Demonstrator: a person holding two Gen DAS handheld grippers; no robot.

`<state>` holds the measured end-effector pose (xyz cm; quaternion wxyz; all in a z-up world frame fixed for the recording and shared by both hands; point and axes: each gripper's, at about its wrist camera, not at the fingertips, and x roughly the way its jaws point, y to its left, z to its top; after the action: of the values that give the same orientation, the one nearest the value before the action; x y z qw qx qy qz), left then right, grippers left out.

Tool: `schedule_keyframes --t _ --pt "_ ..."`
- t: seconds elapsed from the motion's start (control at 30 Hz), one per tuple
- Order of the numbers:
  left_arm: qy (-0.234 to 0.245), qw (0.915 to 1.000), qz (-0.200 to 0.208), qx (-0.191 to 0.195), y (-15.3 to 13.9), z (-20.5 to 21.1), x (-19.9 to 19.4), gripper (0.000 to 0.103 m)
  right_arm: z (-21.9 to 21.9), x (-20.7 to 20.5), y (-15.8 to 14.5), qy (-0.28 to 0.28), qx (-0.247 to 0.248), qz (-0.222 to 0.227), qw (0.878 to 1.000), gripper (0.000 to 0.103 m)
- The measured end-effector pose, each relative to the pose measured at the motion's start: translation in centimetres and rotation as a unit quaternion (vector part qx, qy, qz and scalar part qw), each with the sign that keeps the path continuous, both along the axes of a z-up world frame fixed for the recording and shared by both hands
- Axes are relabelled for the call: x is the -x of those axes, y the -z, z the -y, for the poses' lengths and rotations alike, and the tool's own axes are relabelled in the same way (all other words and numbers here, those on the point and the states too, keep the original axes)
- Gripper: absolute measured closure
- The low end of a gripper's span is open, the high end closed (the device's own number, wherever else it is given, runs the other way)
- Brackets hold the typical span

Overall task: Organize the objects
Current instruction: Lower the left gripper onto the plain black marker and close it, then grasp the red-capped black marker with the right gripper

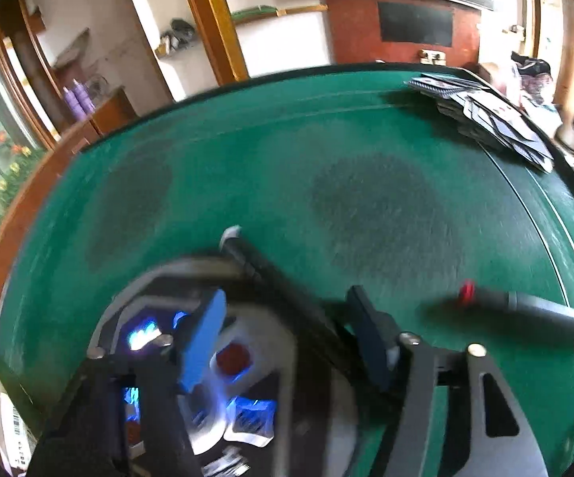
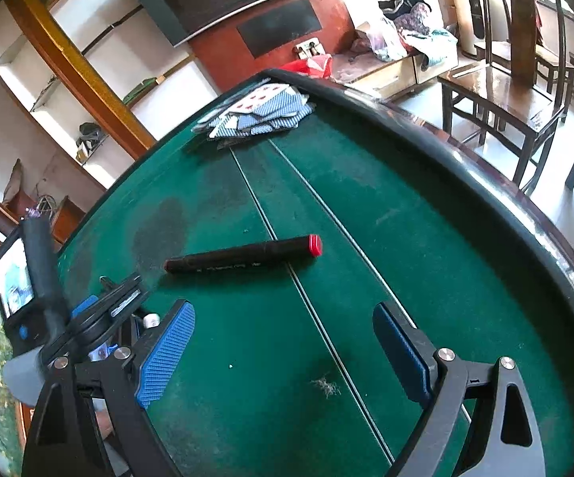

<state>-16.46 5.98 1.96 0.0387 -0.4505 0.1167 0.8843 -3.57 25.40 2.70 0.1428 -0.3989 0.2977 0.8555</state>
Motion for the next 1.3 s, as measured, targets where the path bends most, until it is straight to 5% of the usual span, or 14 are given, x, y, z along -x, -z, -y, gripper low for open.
schedule_keyframes --t 0.33,0.4,0.73,0.93,1.07,1.2,1.3 --pt "0.046 0.9989 -0.004 0.007 -0.3 3.1 -4.0 0.047 0.1 0.1 0.2 -0.002 -0.008 0.007 1.000 0.009" --pt "0.074 0.9973 -0.001 0.001 -0.2 2.4 -4.6 0.087 0.0 0.0 0.2 0.002 -0.012 0.004 1.000 0.009" --pt "0.085 0.9954 0.022 -0.037 -1.0 7.9 -12.7 0.088 -1.3 -0.2 -0.4 0.005 -0.006 -0.035 0.999 0.009" --pt "0.069 0.9930 0.045 -0.085 -1.4 12.3 -19.2 0.088 -3.2 -1.4 -0.7 0.007 0.072 -0.086 0.994 0.009" --pt "0.080 0.9922 0.045 -0.084 -1.0 12.8 -21.3 0.088 -4.2 -1.6 -1.5 0.022 0.102 -0.076 0.992 0.009" --pt "0.079 0.9918 0.042 -0.091 -0.3 13.0 -21.5 0.088 -2.7 1.7 -3.7 -0.036 0.012 -0.028 0.999 0.009" --pt "0.076 0.9912 0.038 -0.102 -0.3 13.3 -21.5 0.088 0.0 5.2 -3.6 -0.117 -0.068 0.014 0.991 0.009"
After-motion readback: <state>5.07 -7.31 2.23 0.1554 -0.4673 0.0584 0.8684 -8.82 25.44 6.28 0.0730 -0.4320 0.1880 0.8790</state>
